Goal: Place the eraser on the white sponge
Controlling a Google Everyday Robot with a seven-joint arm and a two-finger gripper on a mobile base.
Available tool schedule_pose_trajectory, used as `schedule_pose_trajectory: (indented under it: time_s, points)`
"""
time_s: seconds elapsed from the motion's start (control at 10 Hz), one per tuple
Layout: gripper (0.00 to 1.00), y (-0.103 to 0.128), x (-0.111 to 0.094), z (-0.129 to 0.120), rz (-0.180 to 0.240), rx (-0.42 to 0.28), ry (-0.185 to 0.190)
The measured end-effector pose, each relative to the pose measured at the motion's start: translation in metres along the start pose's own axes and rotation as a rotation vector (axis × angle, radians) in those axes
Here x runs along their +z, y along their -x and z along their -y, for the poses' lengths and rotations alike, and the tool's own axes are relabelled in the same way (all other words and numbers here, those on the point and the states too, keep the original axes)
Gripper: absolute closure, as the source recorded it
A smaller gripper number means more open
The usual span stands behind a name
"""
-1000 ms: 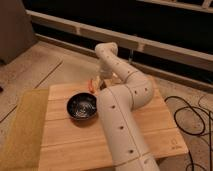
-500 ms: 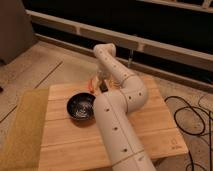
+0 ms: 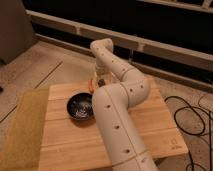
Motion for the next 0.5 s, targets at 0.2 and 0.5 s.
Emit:
schedule_pose_trajectory:
  time_s: [0.2, 0.5]
  points:
    - [0.35, -0.021, -0.010, -0.026, 0.077, -0.028, 0.003]
    - [0.35, -0.086, -0.007, -0.054, 0.094, -0.005, 0.044]
